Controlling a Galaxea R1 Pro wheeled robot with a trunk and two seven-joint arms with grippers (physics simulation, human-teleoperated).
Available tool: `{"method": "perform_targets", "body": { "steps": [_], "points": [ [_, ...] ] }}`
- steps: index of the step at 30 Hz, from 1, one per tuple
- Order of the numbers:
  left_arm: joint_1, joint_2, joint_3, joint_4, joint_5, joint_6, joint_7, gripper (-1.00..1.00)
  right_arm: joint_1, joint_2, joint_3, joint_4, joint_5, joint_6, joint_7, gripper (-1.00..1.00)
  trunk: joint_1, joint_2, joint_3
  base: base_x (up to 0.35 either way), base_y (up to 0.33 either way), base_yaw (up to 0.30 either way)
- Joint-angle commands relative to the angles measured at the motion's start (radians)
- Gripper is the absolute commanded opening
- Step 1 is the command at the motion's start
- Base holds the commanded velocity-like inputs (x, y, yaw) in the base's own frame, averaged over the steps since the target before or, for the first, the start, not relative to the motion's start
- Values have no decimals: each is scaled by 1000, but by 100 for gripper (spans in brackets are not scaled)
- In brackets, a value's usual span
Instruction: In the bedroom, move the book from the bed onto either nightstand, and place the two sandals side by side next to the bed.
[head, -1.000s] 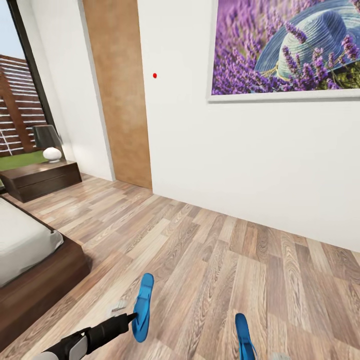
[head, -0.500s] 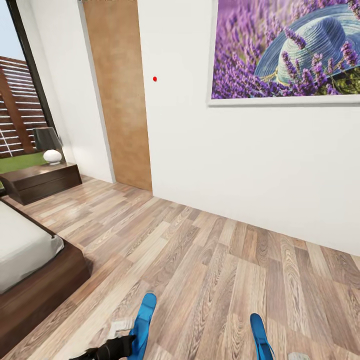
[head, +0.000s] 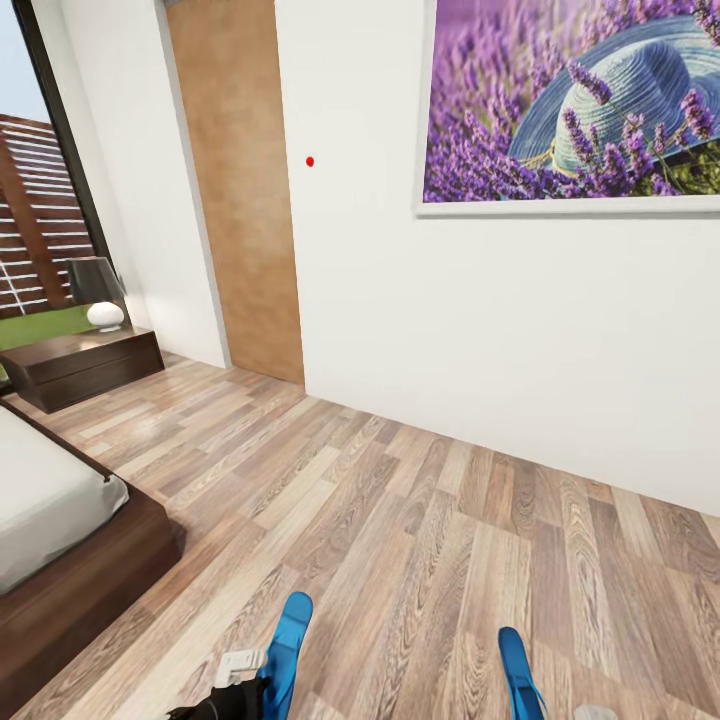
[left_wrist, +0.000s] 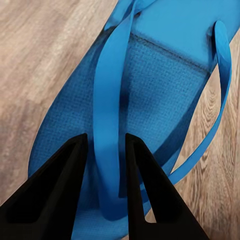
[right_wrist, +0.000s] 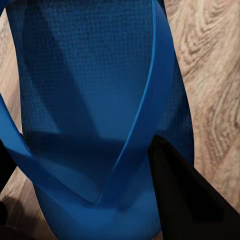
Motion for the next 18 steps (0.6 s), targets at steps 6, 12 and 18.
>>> {"method": "perform_targets", "body": {
  "steps": [6, 12, 18],
  "points": [
    [-1, 0, -7, 1, 9, -5, -1, -100, -1, 2, -8, -1, 3, 12, 4, -100, 0, 0, -1, 0, 0, 0],
    [-1, 0, -7, 1, 10, -5, -1, -100, -1, 2, -8, -1, 2, 11, 4, -100, 0, 0, -1, 0, 0, 0],
    [-1, 0, -7, 1, 11, -5, -1, -100, -1, 2, -11, -1, 1, 11, 4, -100, 0, 0, -1, 0, 0, 0]
  ]
}}
